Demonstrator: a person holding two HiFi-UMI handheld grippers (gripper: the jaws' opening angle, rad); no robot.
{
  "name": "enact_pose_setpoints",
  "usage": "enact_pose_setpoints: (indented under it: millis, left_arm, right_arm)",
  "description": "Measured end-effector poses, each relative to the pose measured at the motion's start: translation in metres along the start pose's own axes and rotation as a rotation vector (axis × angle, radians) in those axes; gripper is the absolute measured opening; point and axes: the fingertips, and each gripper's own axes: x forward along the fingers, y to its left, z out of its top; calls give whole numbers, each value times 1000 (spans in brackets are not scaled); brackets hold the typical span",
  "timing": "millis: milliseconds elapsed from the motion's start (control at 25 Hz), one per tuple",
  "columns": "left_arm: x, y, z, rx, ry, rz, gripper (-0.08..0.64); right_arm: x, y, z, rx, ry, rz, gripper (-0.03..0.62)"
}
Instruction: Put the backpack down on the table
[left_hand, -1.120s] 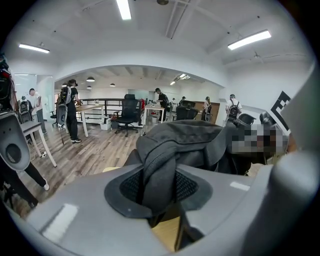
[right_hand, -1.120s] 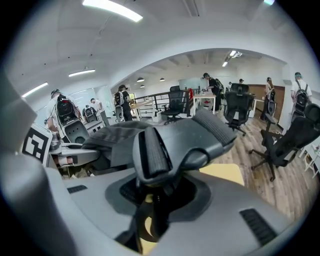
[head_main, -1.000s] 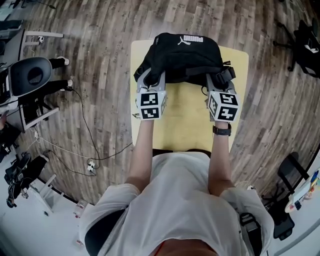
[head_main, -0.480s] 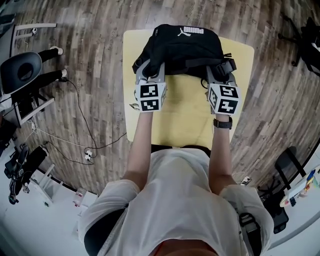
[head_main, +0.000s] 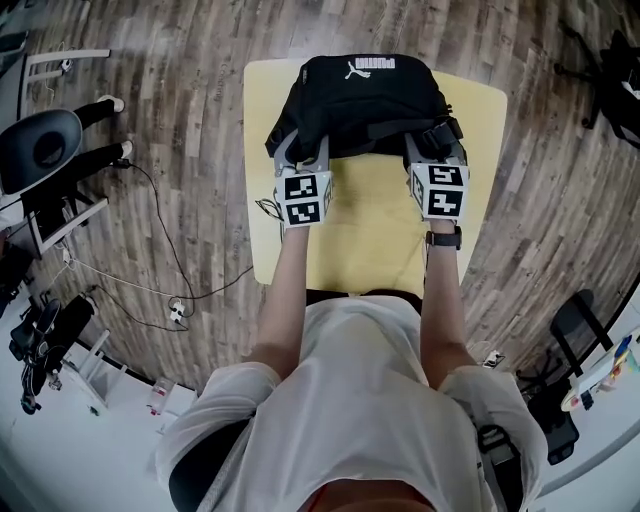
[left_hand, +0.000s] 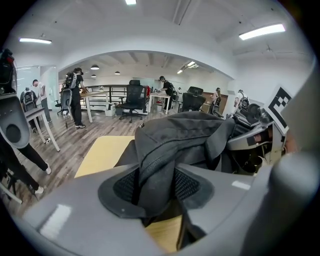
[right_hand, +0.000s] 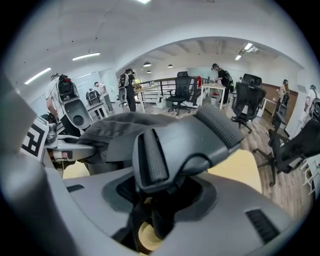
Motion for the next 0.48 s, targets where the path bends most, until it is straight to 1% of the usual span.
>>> enact_pose_setpoints:
  millis: [120, 280, 320, 360, 400, 480]
  left_arm:
    - [6, -2, -2, -2, 17, -2, 157]
    - [9, -1, 0, 10, 56, -57, 177]
    - [8, 0, 2, 25, 59, -69, 186]
    - [8, 1, 5, 38, 60, -79, 213]
    - [6, 2, 9, 42, 58, -88, 241]
    - [1, 3, 14, 29, 60, -102, 289]
  right_arm:
    - [2, -5, -4, -12, 4, -7, 167]
    - [2, -3, -4, -5, 41, -30, 185]
    - [2, -1, -1, -10, 50, -24, 207]
    - [2, 2, 1, -16, 56, -14, 253]
    - [1, 4, 3, -21, 57, -9, 274]
    - [-5, 4, 6, -19, 50, -24, 300]
